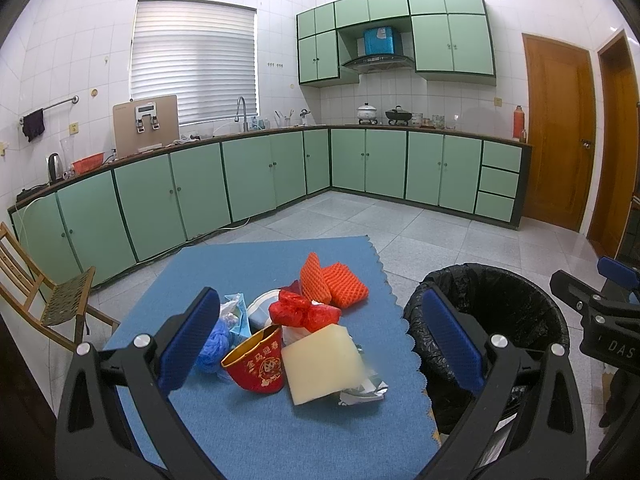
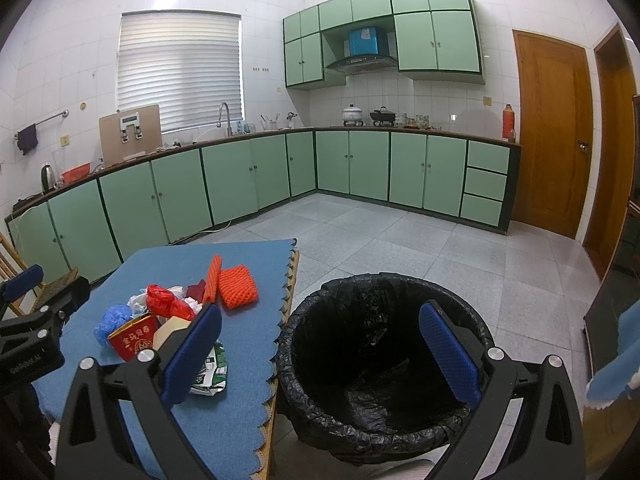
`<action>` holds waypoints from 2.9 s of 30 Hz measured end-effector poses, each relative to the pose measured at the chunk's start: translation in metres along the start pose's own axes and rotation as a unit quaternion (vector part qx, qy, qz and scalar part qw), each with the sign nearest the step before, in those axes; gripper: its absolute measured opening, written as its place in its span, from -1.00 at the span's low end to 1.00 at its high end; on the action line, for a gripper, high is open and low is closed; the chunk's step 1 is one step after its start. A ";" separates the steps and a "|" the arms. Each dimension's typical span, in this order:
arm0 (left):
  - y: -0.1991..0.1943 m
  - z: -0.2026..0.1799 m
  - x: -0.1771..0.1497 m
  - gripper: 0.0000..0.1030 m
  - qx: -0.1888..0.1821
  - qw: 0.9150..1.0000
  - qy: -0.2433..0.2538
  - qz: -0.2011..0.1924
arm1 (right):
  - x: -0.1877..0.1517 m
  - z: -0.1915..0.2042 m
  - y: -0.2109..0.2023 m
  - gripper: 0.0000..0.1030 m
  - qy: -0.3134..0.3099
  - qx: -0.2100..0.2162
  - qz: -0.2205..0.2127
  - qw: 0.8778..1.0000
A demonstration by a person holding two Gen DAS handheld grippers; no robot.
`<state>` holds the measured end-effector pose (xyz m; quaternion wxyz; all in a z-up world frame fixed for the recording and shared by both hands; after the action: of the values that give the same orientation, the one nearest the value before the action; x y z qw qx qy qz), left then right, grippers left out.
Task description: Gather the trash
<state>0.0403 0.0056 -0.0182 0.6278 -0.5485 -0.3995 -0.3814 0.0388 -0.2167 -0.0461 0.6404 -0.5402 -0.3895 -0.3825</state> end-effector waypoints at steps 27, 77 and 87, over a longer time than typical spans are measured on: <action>0.000 0.001 -0.001 0.90 0.000 1.000 0.001 0.002 | -0.001 0.000 0.001 0.89 0.002 0.000 0.000 1.000; 0.101 0.121 -0.094 0.90 0.119 0.989 -0.028 0.088 | -0.082 0.128 0.160 0.41 -0.031 0.155 0.142 0.977; 0.114 0.116 -0.101 0.90 0.092 0.990 -0.034 0.099 | -0.093 0.139 0.172 -0.21 -0.028 0.223 0.174 0.959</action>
<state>0.0961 0.1372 -0.1459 0.6961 -0.5379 -0.3976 -0.2607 0.1462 -0.0511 -0.1831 0.7900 -0.4535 -0.3828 -0.1537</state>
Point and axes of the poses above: each gripper's, at about its wrist camera, not at the fingertips, and y roughly the way its jaws point, z to its left, x to its top, the point moved 4 cm from there along y, roughly the way its jaws point, and after that the axes turned 5 degrees about x, right-handed, at the moved point
